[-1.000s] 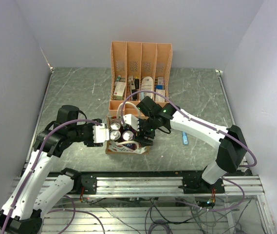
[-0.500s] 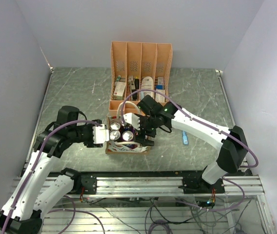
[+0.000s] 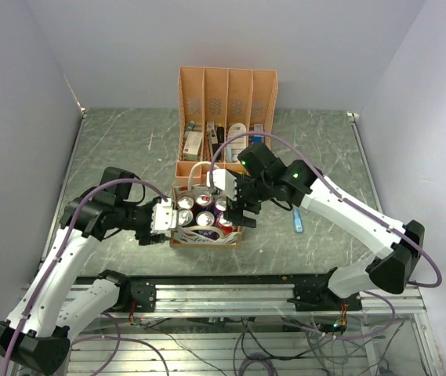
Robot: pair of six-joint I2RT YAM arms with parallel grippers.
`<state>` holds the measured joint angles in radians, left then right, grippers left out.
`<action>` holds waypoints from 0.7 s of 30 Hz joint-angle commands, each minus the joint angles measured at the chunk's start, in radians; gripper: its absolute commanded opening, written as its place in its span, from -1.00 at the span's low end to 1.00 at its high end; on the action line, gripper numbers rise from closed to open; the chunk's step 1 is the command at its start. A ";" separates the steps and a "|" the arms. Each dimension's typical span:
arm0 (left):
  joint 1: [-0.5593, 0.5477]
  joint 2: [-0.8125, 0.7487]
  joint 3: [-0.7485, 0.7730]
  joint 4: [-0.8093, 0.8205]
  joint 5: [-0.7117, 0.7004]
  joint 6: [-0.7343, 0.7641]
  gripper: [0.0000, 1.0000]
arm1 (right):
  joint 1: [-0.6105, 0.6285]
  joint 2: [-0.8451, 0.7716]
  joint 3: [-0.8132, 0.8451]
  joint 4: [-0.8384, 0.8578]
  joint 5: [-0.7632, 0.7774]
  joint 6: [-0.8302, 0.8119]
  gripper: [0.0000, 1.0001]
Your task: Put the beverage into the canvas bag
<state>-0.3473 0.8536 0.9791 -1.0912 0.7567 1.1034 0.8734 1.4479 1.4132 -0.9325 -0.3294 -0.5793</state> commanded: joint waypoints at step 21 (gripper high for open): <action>-0.177 0.213 0.092 0.094 0.281 -0.208 0.15 | -0.169 0.199 0.165 0.282 -0.041 0.097 0.54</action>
<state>-0.5003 1.0290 1.0073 -1.0359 0.9329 0.9207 0.7052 1.5944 1.5234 -0.6872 -0.3099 -0.4870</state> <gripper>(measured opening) 0.638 0.815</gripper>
